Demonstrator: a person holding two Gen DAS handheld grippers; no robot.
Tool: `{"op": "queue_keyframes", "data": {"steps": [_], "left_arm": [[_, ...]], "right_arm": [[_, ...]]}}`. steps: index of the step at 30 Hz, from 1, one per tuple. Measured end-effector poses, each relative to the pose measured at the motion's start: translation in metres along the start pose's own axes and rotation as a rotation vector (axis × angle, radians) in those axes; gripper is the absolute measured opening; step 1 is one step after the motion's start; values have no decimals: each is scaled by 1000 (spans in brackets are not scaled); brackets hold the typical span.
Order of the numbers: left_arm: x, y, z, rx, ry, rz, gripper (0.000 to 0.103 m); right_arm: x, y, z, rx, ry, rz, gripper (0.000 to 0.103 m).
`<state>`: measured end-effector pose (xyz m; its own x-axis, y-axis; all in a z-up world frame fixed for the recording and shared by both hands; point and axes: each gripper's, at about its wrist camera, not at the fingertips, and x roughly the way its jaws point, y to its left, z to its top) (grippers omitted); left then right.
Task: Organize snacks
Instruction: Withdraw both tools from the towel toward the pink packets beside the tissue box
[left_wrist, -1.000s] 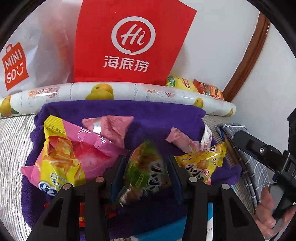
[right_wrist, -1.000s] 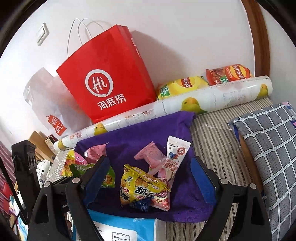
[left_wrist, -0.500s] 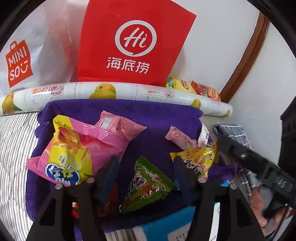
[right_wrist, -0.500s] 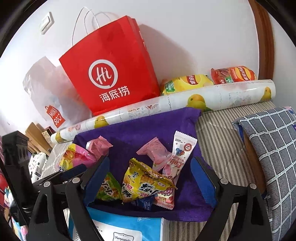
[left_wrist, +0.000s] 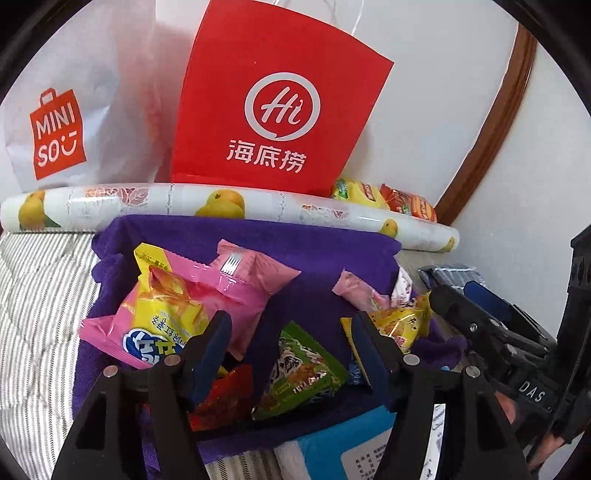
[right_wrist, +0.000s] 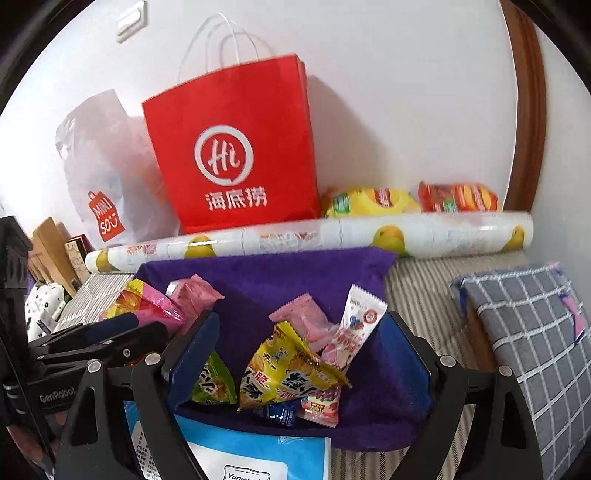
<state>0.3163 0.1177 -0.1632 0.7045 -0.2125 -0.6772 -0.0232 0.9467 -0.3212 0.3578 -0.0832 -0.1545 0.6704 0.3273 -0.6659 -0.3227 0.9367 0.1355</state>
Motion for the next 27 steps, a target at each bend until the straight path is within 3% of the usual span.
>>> {"op": "queue_keyframes", "data": {"steps": [6,11,14,17,22,27], "left_arm": [[-9,1,2,-9,-37,17,65],[-20,-4,4,40,-85,61,65],[-25,-2,6,27,-88,35,65],[-29,3,9,0,-75,-7,65],[-39,1,10,1,-73,-10,64],[-66,-8,4,27,-95,-20,64]], "right_arm": [[-12,9,1,-62,-58,-13,89],[-30,11,3,-17,-129,99,89],[-42,14,8,10,-159,136,89],[-55,22,11,-3,-158,108,89],[-82,41,7,-50,-121,1,89],[-109,50,-7,-41,-50,-7,89]]}}
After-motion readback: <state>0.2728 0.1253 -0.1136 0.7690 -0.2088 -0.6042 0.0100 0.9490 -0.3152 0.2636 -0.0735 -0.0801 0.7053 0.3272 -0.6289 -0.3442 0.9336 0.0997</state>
